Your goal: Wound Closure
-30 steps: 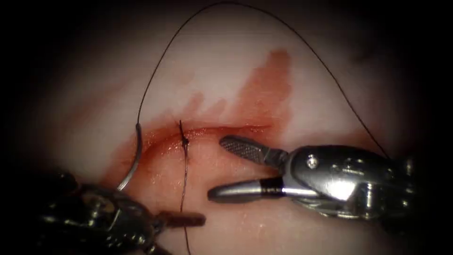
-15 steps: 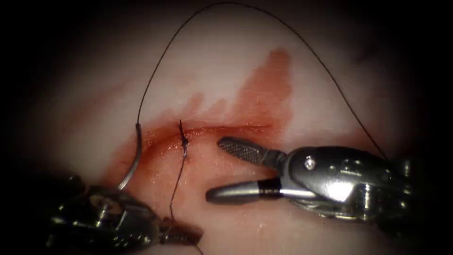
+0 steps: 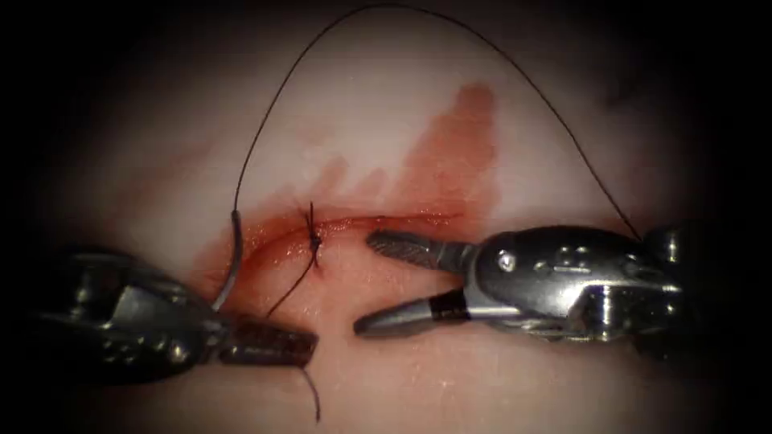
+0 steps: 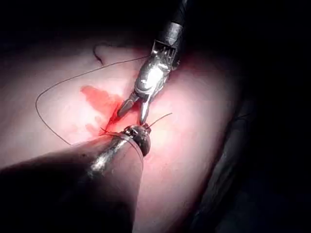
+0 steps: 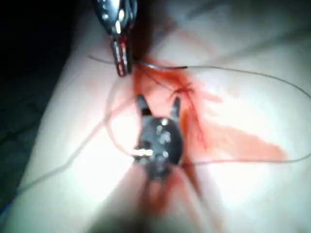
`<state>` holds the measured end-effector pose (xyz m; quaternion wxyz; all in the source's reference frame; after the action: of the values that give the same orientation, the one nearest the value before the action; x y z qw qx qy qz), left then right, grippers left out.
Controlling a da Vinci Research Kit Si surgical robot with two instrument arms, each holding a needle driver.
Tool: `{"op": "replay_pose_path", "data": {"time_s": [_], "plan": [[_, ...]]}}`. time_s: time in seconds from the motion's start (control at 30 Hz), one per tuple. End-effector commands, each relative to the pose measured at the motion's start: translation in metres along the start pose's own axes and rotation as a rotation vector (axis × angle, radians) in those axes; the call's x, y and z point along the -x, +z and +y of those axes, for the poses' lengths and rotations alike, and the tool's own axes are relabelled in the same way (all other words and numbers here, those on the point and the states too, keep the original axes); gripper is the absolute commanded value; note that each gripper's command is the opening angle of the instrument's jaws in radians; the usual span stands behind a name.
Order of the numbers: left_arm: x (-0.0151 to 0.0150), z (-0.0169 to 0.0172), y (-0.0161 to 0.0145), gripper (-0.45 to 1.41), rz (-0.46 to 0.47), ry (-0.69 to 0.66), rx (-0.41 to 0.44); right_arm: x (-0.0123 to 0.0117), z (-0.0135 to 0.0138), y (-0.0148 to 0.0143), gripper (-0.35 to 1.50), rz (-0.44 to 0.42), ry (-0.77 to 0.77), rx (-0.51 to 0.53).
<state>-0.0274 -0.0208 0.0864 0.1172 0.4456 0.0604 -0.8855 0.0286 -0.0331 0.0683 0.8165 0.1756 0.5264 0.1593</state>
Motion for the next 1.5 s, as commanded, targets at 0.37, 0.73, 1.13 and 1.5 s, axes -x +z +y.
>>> {"op": "replay_pose_path", "data": {"time_s": [0.37,0.73,1.13,1.5], "plan": [[-0.0011,-0.0017,-0.0012,-0.45,0.107,-0.072,-0.088,-0.0010,0.0004,0.0035,1.25,0.033,-0.157,0.050],[-0.0012,-0.0019,-0.0009,-0.45,0.104,-0.086,-0.115,-0.0016,-0.0007,0.0073,1.26,0.040,-0.204,0.052],[-0.0016,-0.0018,-0.0003,-0.45,0.109,-0.090,-0.112,-0.0019,-0.0005,0.0092,1.26,0.057,-0.216,0.067],[-0.0017,-0.0018,-0.0003,-0.45,0.111,-0.090,-0.111,-0.0020,-0.0005,0.0102,1.20,0.059,-0.218,0.060]]}}
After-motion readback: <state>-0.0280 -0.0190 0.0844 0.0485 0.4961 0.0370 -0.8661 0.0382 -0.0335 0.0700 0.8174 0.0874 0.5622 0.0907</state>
